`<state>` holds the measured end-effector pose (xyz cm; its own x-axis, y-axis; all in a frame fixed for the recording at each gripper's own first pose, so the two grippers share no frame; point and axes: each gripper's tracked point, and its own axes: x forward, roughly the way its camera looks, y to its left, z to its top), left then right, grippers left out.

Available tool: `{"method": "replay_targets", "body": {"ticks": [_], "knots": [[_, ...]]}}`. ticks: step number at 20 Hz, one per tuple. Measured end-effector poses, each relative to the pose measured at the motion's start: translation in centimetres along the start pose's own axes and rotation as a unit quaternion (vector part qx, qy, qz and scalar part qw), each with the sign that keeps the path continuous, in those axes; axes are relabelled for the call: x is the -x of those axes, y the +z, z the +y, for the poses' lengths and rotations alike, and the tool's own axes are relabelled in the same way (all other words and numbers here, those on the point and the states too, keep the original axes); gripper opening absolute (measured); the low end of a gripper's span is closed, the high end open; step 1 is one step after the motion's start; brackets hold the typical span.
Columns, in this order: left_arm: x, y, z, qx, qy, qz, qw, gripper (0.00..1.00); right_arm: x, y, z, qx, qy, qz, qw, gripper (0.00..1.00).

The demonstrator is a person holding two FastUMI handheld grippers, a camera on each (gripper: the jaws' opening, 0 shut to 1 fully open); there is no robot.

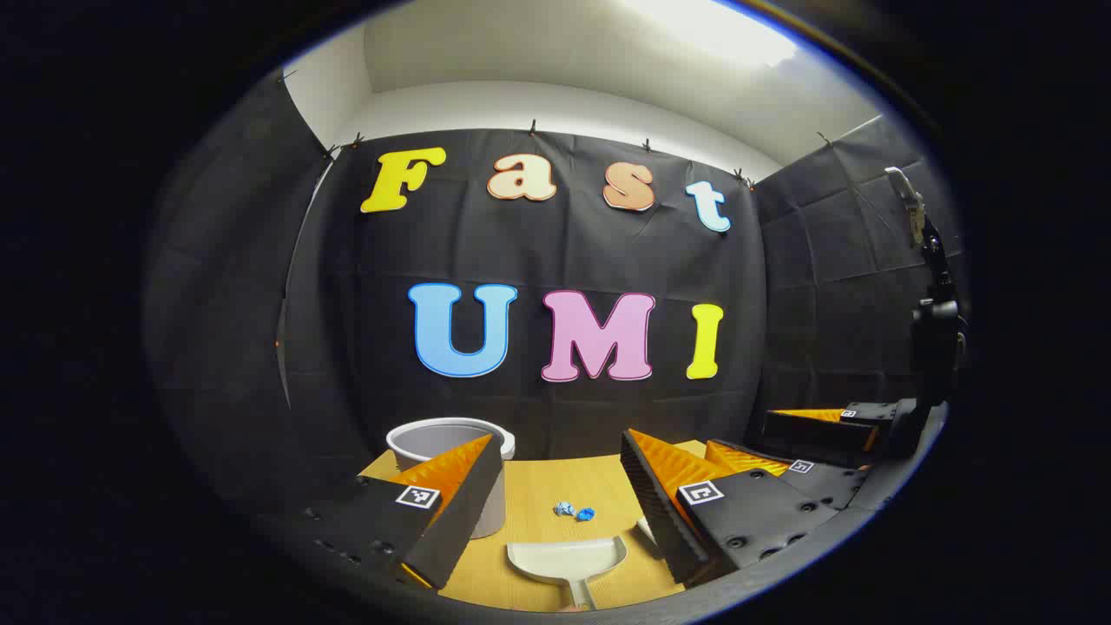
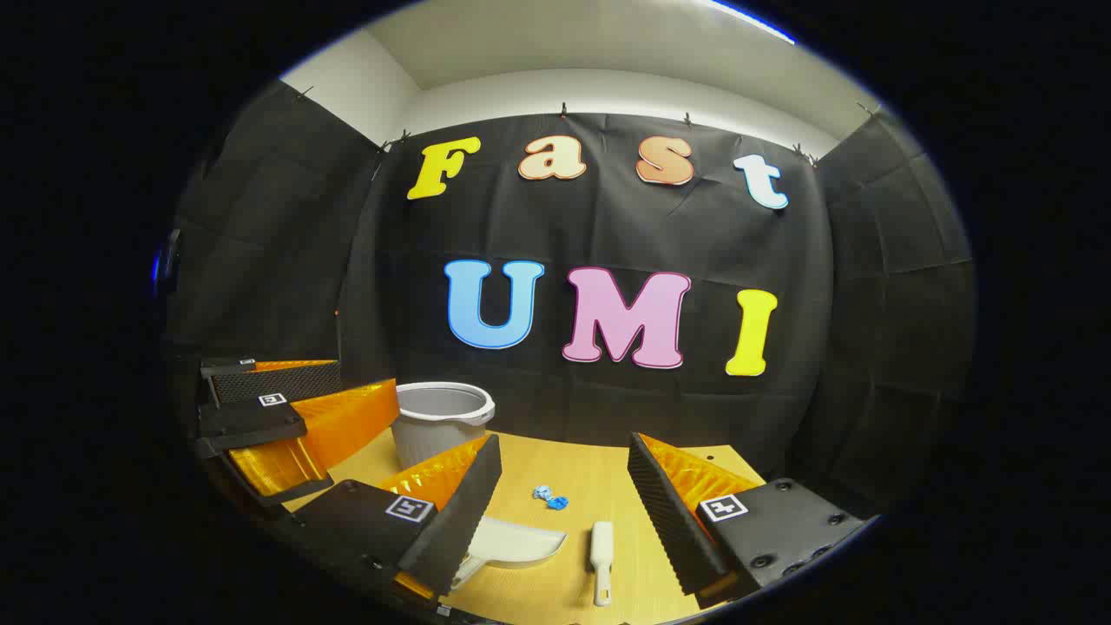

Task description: Pick up the small broom and dustpan from the desktop, sweep the trash into the dustpan with the broom, and then empty the trash into the garbage bin.

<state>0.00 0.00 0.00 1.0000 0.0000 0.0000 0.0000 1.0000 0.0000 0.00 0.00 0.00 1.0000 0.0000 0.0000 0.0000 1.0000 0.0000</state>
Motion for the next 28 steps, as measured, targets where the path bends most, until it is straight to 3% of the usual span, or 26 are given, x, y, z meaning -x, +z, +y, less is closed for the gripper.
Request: {"method": "replay_targets", "body": {"ticks": [2,3,23,28], "knots": [[-0.1,0.1,0.1,-0.002,0.001,0.000,1.000,0.82,-0.2,-0.1,-0.1,0.000,-0.004,-0.001,1.000,0.87],[-0.2,0.3,0.1,-0.004,-0.001,-0.001,1.000,0.82,-0.2,-0.1,-0.4,0.001,-0.008,0.000,1.000,0.95],[-1.1,-0.5,-0.6,0.000,-0.032,0.009,0.999,0.82,-0.6,0.0,-2.7,0.003,-0.042,0.002,0.999,0.95],[-2.5,-2.1,-2.6,0.001,-0.073,0.041,0.997,0.82,-1.6,0.8,-5.1,0.012,-0.066,0.001,0.998,0.95]]}}
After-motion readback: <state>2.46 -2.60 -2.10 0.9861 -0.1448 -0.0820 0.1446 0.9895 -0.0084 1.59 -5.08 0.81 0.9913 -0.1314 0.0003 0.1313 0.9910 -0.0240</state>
